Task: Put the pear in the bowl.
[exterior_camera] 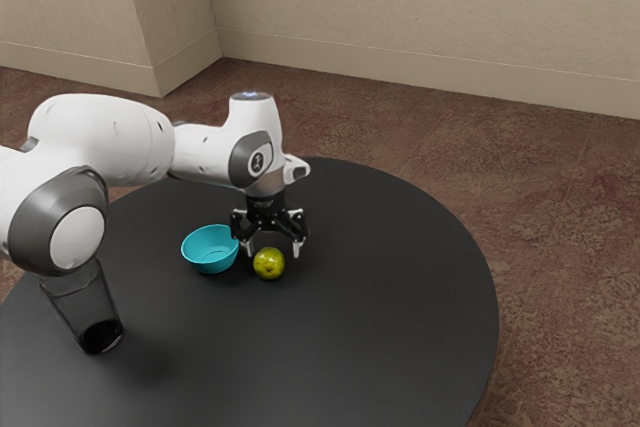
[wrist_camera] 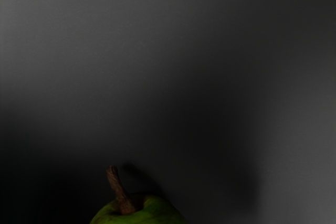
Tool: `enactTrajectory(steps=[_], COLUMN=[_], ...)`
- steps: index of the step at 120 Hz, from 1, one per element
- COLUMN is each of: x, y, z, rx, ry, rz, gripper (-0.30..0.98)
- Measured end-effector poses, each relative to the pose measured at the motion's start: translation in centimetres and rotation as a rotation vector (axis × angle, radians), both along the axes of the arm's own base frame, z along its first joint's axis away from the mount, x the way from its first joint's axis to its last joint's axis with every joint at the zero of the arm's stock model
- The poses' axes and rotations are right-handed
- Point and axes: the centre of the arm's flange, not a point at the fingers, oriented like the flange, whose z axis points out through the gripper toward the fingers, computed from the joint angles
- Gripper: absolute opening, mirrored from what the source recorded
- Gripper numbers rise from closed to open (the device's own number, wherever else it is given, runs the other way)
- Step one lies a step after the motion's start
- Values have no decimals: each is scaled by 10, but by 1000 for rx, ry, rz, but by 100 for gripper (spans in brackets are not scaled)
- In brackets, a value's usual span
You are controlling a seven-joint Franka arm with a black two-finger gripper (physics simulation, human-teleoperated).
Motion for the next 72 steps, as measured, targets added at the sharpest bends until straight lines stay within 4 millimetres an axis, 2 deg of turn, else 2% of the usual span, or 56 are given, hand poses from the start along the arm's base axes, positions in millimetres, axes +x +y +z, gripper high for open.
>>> enactTrajectory(steps=[72], x=[0], y=[-17], z=[-3], rx=[12], ry=[-19], rz=[-69], gripper=[64])
